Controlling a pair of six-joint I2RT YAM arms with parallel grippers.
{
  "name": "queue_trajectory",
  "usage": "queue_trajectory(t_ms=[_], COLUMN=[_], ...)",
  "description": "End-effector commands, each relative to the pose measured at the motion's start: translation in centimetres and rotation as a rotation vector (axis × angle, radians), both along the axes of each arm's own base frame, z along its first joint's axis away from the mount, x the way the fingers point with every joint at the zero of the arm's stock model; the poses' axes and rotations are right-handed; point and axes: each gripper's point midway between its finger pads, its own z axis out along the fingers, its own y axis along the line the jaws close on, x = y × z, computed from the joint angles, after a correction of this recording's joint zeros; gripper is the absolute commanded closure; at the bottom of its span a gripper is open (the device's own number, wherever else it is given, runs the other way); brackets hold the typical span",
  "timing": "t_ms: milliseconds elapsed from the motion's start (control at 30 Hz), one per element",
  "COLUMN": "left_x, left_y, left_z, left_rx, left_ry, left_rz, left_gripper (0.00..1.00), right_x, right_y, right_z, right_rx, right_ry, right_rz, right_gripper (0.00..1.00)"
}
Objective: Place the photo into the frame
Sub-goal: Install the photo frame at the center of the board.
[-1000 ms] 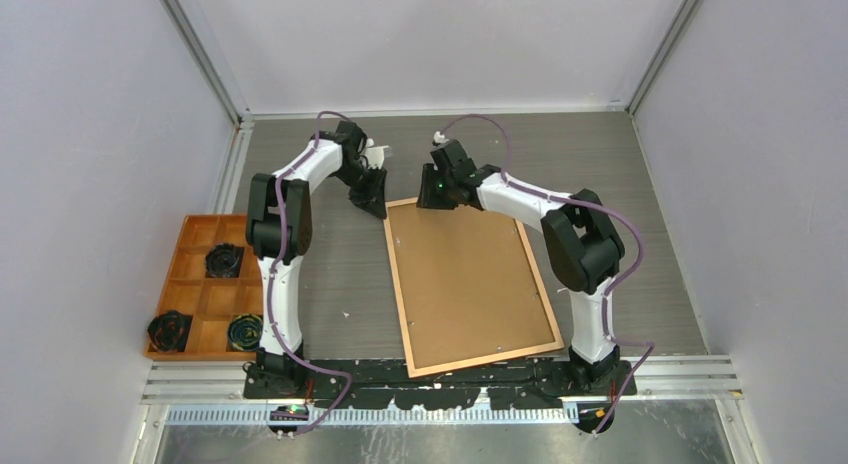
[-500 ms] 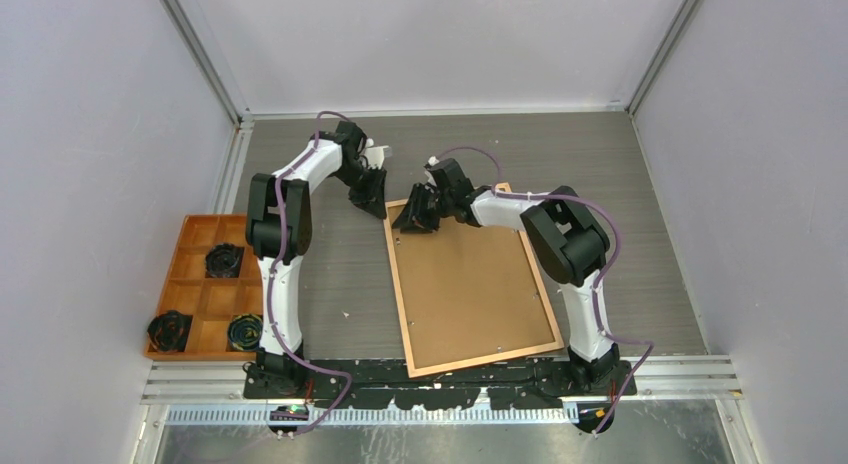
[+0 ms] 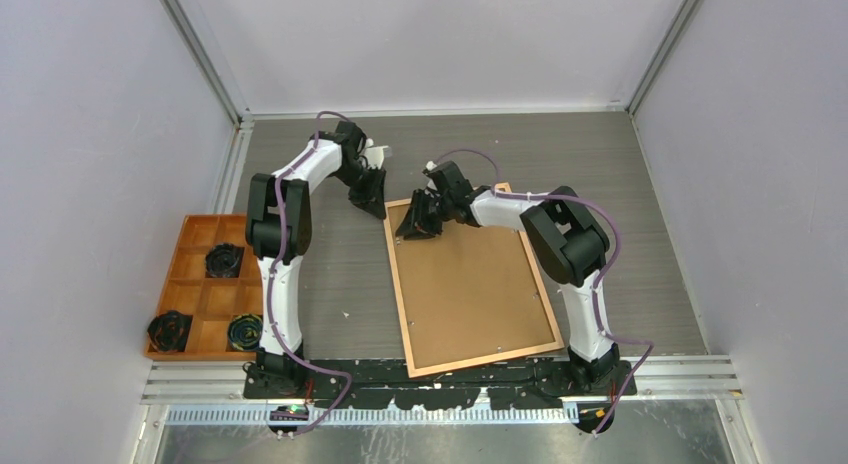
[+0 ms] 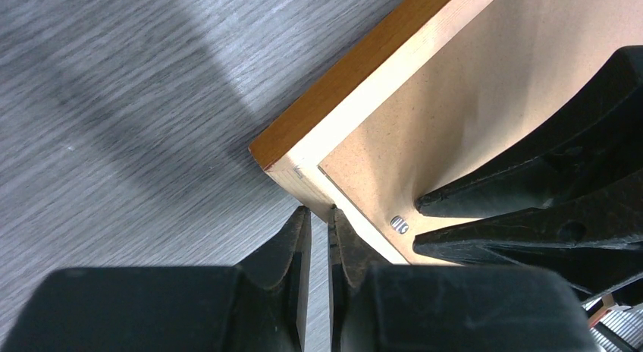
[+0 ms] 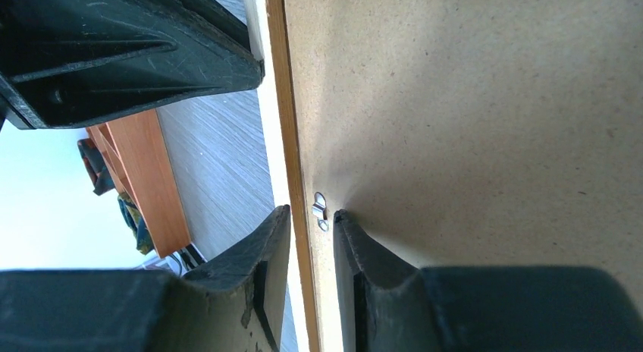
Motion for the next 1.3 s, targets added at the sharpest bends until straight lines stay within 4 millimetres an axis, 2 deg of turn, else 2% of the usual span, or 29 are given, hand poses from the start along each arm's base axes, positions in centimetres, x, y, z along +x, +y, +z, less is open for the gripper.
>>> queue_trajectory(t_ms=[0, 267, 500, 700, 800, 1267], left_x=[-0.8, -0.7, -0.7, -0.8, -0.8, -0.8], left_y=[2.7, 2.7, 2.6, 2.7, 2.7, 2.6], left_z=[-4.2, -4.2, -4.3, -4.3, -4.3, -4.3], left_rx=[0.151, 0.152, 0.149, 0.149, 0.149, 0.144], left_ry=[0.023, 0.020, 0.021, 0.021, 0.022, 0.022], left_rz=[-0.038, -0.037, -0.037, -0.040, -0.040, -0.036], left_gripper=[0.88, 0.88, 0.88, 0.89, 0.89, 0.89], right_x=[-0.1, -1.1, -0.7, 0.8, 1.3, 0.7], right_y=[0.7, 1.4, 1.5, -0.4, -0.7, 1.7], right_z=[0.8, 0.7, 0.8, 1.2, 1.5, 0.4], right_rx=[-0.002, -0.013, -0.028, -0.065, -0.066, -0.031], right_ry=[-0.025, -0.021, -0.044, -0.083, -0.094, -0.062], right_rz=[0.034, 0.075, 0.071, 0.024, 0.012, 0.046], right_gripper=[0.68, 0.70, 0.71, 0.70, 0.68, 0.69])
